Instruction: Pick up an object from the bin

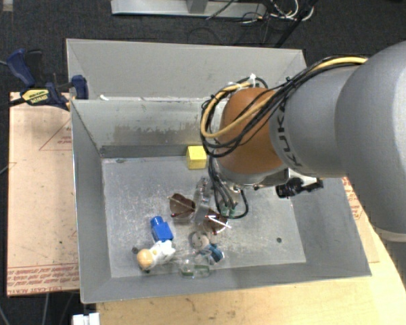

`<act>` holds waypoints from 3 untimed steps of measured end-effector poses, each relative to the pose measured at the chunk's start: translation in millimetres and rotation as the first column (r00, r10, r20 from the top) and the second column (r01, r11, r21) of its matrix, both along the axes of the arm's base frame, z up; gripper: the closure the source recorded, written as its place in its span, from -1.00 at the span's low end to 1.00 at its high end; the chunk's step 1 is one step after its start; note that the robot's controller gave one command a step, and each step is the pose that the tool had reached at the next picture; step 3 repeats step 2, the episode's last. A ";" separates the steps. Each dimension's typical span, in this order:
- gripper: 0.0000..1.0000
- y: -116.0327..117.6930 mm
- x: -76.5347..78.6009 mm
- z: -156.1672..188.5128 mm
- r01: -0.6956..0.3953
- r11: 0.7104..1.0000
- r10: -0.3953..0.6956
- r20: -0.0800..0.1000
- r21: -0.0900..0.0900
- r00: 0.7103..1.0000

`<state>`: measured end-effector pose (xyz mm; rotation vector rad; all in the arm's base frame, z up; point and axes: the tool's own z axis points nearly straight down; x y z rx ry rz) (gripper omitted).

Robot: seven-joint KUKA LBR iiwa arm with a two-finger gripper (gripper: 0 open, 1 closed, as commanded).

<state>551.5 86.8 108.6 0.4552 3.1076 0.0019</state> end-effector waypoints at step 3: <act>1.00 0.1 0.2 13.1 0.000 1.000 0.000 0.002 0.000 1.000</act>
Offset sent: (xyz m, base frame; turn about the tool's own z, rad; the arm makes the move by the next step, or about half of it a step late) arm -0.0002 0.0000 0.0290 0.0000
